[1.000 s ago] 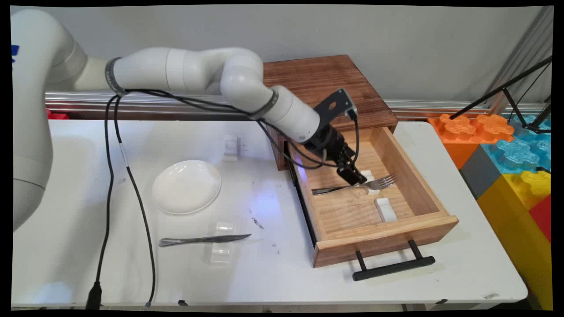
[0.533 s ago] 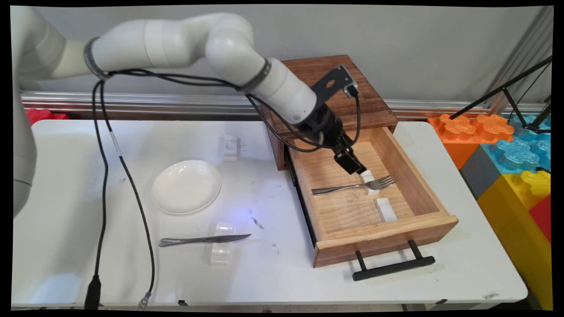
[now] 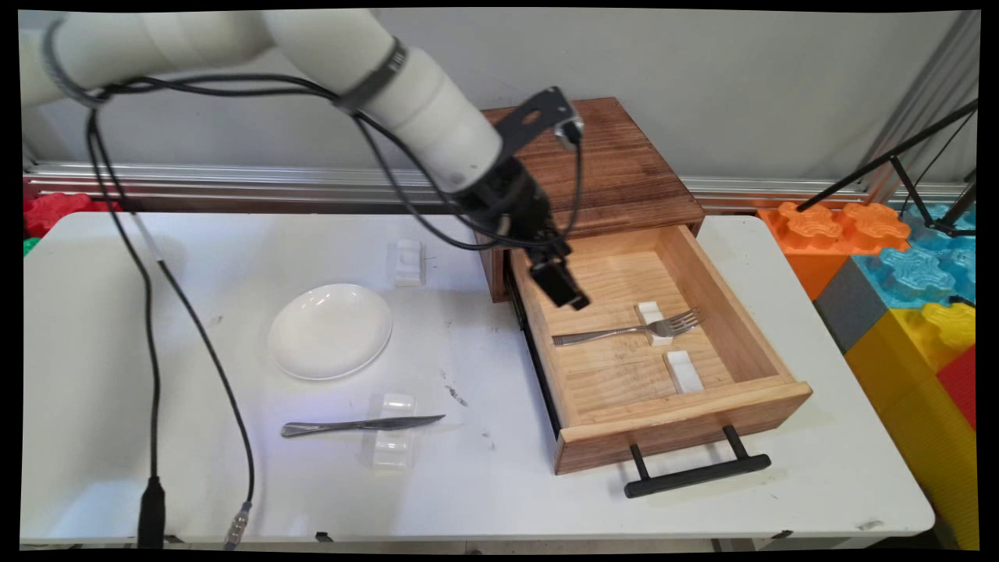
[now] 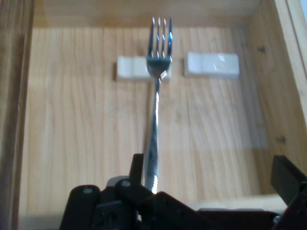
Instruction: Pick up the knife from the right of the white plate
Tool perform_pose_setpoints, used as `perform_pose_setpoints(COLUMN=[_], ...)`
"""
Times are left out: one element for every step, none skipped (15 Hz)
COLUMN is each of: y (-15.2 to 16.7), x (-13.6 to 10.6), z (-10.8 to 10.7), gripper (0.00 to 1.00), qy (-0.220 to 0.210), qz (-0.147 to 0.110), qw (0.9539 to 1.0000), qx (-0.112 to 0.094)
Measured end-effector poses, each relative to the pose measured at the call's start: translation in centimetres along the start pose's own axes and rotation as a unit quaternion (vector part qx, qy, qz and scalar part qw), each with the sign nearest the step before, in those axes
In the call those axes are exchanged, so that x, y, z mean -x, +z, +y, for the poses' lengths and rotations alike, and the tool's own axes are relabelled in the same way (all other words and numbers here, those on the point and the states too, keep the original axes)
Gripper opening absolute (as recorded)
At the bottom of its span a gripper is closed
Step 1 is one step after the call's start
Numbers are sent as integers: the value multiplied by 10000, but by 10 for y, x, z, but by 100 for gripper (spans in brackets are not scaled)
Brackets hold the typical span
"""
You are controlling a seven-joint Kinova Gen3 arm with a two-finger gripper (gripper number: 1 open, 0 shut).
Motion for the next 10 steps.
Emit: perform_pose_setpoints(y=[-11,-22,-32,-39,-49,-58,-65,-73,-79,-85], x=[6,13,22,28,39,49,57,67,77,85], z=[3,6,9,11,14,16,18,19,20,21], gripper=[100,100,100,100,100,100,100,100,100,100], qy=[-4,-4,-1,1,0,2,3,6,7,10], qz=[-94,-181,-276,-345,-450,-540,-612,-693,-766,-820], qw=[10000,9998,9996,9994,9989,9985,9980,9975,9970,9966], qx=[11,35,65,87,109,119,126,134,128,114])
